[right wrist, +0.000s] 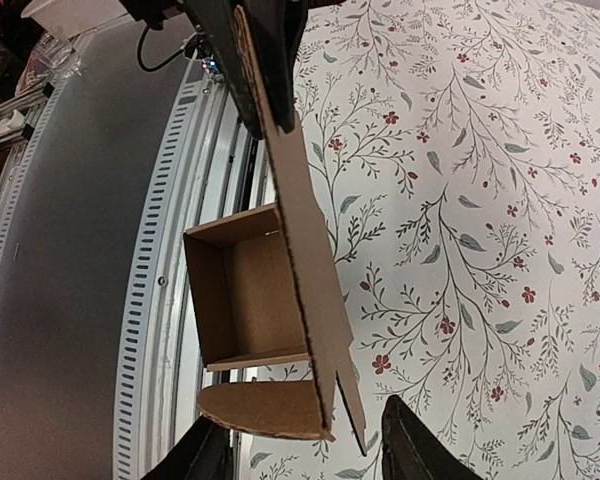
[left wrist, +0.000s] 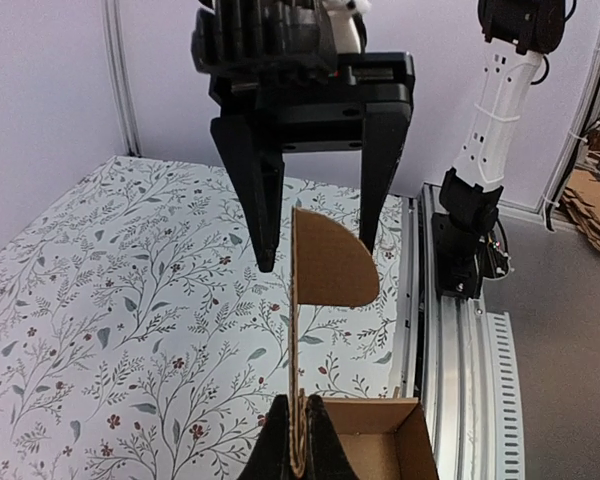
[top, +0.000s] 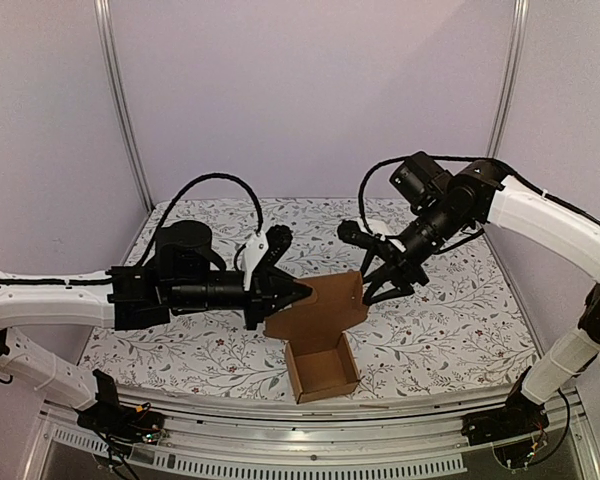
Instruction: Fold the paper box
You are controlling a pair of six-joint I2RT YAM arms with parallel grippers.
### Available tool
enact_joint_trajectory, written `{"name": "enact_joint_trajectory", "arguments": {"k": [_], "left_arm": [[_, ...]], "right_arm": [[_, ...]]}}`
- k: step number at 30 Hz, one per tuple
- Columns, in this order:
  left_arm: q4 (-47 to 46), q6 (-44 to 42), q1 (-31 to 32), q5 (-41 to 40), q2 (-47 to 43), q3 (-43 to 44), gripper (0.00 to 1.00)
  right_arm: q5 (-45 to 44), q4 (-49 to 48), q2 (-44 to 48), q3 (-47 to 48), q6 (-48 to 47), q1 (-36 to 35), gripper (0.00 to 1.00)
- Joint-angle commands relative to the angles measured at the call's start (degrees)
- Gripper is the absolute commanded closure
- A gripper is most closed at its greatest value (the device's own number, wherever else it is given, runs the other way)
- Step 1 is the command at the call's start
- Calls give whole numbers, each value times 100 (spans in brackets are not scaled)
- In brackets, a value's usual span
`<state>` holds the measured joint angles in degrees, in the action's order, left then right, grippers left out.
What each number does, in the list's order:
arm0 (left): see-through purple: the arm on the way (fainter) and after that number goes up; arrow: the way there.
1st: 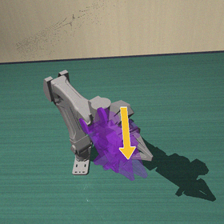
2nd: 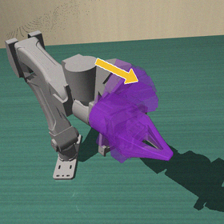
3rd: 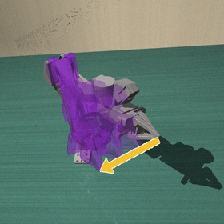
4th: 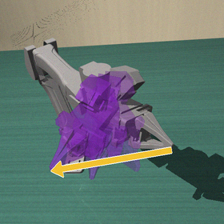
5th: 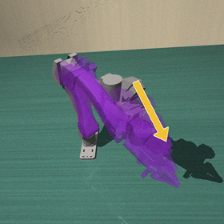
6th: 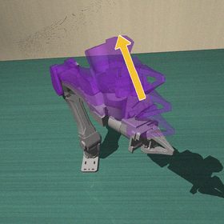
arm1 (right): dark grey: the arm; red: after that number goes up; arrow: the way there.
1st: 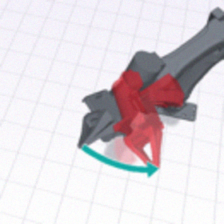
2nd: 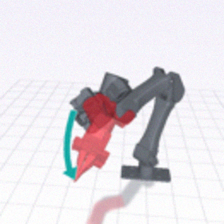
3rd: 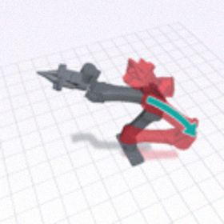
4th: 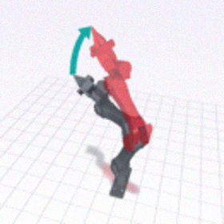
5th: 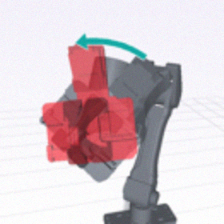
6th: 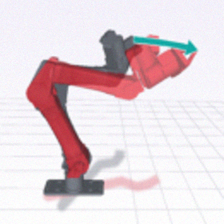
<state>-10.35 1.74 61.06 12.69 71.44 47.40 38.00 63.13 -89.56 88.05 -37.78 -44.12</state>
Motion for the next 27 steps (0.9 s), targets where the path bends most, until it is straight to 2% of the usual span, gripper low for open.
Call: {"name": "enact_joint_trajectory", "arguments": {"k": [1, 12, 15, 19, 21, 25, 27], "left_arm": [[-35, 33, -8, 364, 183, 137, 100], [-250, -81, 4, 657, 256, 1, 100], [-379, -57, -43, 723, 247, -40, 100], [-576, 75, -176, 849, 217, -125, 100], [-624, 150, -264, 927, 199, -158, 100], [-647, 327, -423, 953, 204, -230, 100], [-664, 357, -461, 934, 219, -271, 96]], "right_arm": [[406, 54, -21, 176, 13, -82, 51], [606, -3, -427, 300, 87, -216, 56], [594, -36, -487, 300, 92, -316, 66], [553, -64, -550, 309, 165, -385, 90], [566, -65, -542, 309, 187, -382, 98], [521, -103, -415, 277, 222, -383, 100], [423, -108, -355, 262, 264, -378, 100]]}}
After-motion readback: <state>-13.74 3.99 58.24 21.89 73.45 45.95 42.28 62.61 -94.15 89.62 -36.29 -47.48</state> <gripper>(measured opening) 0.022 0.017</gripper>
